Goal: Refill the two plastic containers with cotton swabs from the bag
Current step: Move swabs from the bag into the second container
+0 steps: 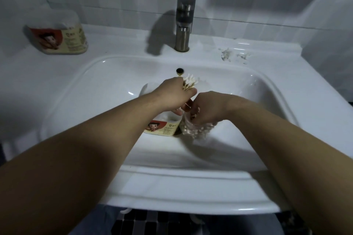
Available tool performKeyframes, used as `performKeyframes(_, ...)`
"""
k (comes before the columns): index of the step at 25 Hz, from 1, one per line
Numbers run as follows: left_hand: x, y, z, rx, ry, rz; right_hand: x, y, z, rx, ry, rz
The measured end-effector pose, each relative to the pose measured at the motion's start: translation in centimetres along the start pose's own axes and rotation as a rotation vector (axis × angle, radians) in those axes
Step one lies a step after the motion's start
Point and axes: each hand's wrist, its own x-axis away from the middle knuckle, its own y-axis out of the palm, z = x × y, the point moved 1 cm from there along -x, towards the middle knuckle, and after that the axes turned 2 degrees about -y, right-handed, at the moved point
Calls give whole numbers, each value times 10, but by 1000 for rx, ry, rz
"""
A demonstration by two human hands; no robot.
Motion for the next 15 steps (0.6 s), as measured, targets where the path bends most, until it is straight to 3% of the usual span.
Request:
performKeyframes(7, 2, -2, 2, -64, 2, 11, 4, -12, 0, 62, 12, 76)
performKeyframes(15, -1, -1, 3, -172, -1, 35, 14, -26, 17, -132, 40, 210)
